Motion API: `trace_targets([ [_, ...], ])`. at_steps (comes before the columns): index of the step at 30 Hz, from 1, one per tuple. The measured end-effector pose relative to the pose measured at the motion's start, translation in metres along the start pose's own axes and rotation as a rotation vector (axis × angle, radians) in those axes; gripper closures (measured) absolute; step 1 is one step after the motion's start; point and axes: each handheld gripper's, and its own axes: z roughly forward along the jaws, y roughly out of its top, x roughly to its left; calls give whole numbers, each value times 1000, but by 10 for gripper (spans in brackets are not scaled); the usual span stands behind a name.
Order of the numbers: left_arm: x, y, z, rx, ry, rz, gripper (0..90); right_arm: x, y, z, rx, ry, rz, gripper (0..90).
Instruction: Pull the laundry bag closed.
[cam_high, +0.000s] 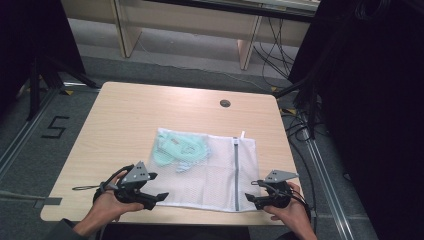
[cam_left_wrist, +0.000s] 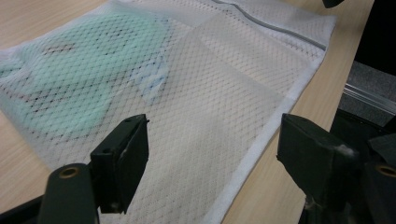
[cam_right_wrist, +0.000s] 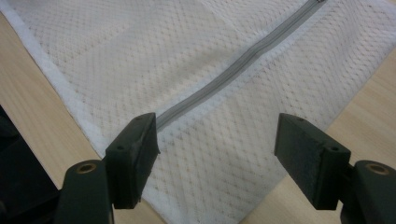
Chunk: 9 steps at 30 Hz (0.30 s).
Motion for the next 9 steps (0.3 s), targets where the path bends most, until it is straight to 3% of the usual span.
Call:
trace_targets([
  [1,-1,0,0,-1,2,-16,246,1,-1,2,-18,-8,3,310],
  [5,1,0,0,5,2,13,246,1,0,2,-3,-11,-1,307],
  [7,1,0,1,13,-1,-8,246,1,-1,3,-10,-14,0,307],
  [9,2,-1,1,15,-5,-6,247,2,-1,2,0,-2,32,302],
])
